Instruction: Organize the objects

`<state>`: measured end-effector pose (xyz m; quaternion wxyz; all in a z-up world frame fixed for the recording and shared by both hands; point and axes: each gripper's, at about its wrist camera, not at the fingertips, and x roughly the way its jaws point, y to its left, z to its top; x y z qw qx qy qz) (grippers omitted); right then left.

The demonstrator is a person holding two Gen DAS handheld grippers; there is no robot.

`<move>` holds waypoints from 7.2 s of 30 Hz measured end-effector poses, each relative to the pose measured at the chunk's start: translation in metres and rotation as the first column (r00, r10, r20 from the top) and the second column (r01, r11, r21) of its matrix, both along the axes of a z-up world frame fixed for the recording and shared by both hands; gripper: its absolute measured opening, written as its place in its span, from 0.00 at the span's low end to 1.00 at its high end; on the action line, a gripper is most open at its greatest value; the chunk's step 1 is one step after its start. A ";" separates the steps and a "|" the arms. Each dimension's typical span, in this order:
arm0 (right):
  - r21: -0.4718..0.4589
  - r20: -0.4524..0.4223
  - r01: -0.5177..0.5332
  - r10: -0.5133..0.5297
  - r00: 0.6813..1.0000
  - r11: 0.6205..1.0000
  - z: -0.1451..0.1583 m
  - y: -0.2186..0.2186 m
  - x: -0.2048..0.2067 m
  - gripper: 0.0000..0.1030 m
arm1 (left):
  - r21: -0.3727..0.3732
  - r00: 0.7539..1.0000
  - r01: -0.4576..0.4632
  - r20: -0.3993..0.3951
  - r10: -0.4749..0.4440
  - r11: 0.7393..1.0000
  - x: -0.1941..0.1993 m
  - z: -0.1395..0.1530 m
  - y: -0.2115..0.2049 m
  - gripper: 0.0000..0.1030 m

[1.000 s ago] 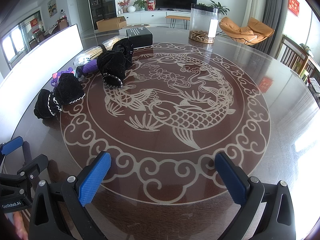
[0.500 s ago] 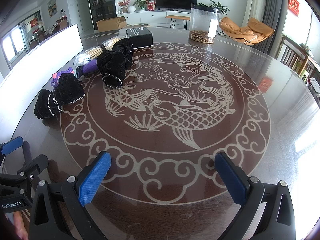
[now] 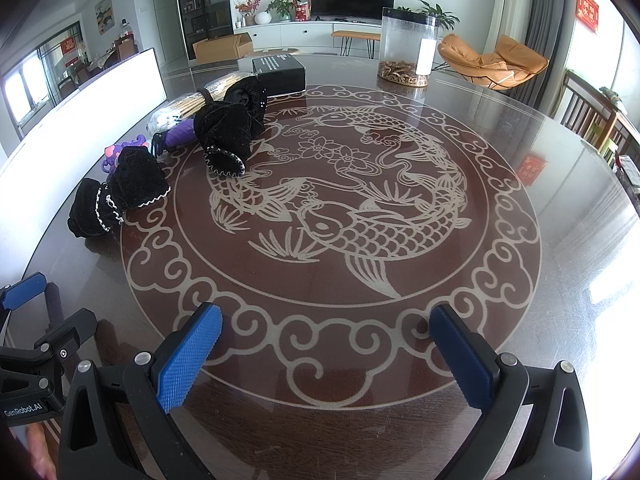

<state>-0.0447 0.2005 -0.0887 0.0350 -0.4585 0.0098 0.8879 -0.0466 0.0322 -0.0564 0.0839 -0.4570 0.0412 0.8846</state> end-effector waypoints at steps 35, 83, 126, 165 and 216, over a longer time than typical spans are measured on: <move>0.000 -0.001 -0.001 0.001 1.000 1.000 0.000 0.000 0.000 1.00 | -0.003 1.000 -0.001 -0.001 0.001 1.000 0.001 0.000 0.000 1.00; -0.041 -0.048 -0.077 0.075 0.996 0.996 0.012 -0.001 -0.018 1.00 | -0.012 0.992 -0.122 0.033 0.122 0.992 0.028 0.000 -0.024 1.00; 0.077 -0.049 -0.109 0.113 0.992 0.991 0.008 0.026 0.040 0.73 | -0.008 0.992 -0.123 0.016 0.123 0.992 0.025 0.000 -0.021 1.00; 0.003 -0.005 -0.047 0.047 0.999 0.999 0.001 0.042 0.037 0.99 | -0.008 0.992 -0.122 0.015 0.122 0.992 0.025 0.000 -0.021 1.00; 0.002 -0.003 -0.051 0.051 0.999 0.999 0.002 0.042 0.037 1.00 | 0.160 0.997 0.079 -0.020 -0.077 0.984 -0.057 0.016 0.039 1.00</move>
